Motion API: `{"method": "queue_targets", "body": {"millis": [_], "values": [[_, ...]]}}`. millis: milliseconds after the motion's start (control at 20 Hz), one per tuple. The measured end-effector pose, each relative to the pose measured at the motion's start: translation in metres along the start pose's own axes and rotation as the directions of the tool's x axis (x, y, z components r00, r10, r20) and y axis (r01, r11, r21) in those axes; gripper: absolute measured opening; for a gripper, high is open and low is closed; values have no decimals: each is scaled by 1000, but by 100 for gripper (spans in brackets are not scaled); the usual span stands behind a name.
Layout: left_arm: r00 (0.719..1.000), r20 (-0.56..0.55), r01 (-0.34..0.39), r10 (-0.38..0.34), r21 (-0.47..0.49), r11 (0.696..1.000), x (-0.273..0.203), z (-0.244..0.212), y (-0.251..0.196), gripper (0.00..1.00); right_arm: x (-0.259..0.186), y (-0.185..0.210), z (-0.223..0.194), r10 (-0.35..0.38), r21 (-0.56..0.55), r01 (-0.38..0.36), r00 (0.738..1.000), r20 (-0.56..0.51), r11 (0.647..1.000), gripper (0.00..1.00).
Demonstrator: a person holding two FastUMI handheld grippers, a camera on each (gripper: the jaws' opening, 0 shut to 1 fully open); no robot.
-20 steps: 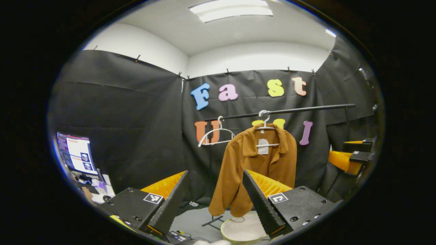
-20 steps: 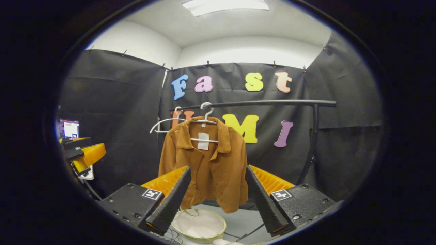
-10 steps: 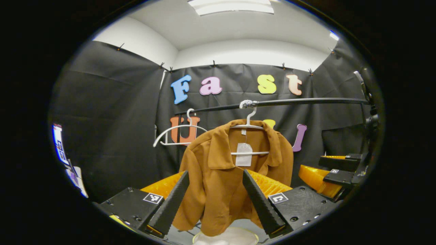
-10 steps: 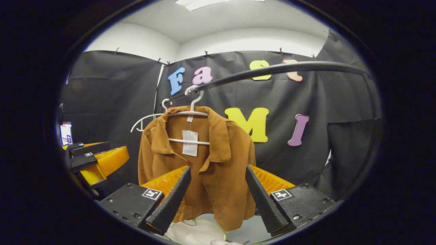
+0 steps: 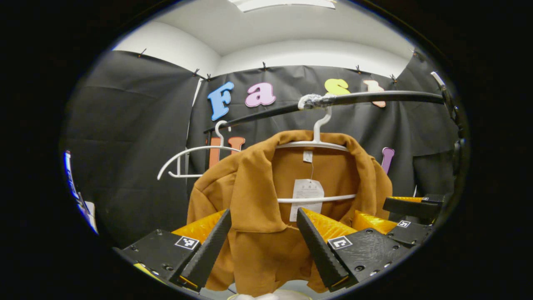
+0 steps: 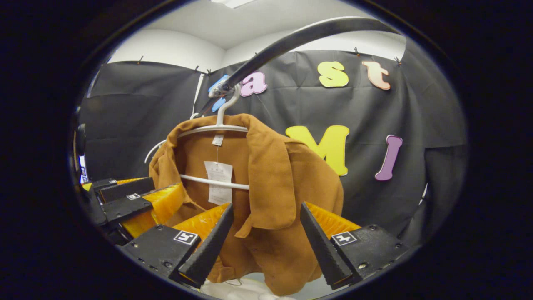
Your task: Grasp the clothes on the hanger with both hands and then place them into the laundry hamper below.
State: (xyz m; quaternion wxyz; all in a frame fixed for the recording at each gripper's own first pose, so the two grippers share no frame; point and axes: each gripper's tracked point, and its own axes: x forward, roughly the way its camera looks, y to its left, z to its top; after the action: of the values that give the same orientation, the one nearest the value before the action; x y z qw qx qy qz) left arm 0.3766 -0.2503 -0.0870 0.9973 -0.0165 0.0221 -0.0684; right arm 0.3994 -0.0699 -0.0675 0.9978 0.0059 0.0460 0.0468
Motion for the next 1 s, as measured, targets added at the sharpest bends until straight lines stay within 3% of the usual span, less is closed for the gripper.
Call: {"method": "queue_targets", "body": {"millis": [250,300,350,500,550,600,650,750,800,900,950,1000], "values": [[998,-29,-55,56,16,998,29,-15,10,97,28,-6,-5,-17,-2,17,1000,-19,1000,100],[997,-30,-68,69,27,997,32,-17,15,100,34,-7,-6,-18,-1,18,1000,-19,1000,100],[996,-33,-76,77,40,996,33,-19,16,96,36,-12,-7,-30,-6,30,999,-22,1000,100],[995,-26,-89,92,77,993,31,-20,23,98,37,-16,-9,-18,-3,18,1000,-20,1000,81],[995,-23,-93,95,81,992,32,-20,25,80,39,-16,-11,1,13,0,1000,-21,1000,77],[996,-24,-89,92,80,993,33,-20,26,82,39,-16,-12,31,30,-31,999,-20,999,69],[996,-32,-85,88,78,993,34,-23,27,74,41,-20,-14,41,44,-40,999,-19,998,66],[996,-48,-77,80,67,995,33,-27,29,58,40,-29,-15,48,74,-47,999,-11,996,49],[996,-57,-69,72,60,996,33,-29,27,55,40,-31,-17,57,92,-55,998,-16,994,38],[997,-65,-46,49,52,998,35,-32,25,59,39,-35,-19,83,115,-80,996,-19,990,25],[995,-59,-74,77,61,995,34,-30,31,64,41,-35,-19,102,120,-99,995,-17,988,21],[993,-62,-98,102,66,993,33,-32,37,47,41,-35,-18,128,127,-125,992,-15,984,17]]}}
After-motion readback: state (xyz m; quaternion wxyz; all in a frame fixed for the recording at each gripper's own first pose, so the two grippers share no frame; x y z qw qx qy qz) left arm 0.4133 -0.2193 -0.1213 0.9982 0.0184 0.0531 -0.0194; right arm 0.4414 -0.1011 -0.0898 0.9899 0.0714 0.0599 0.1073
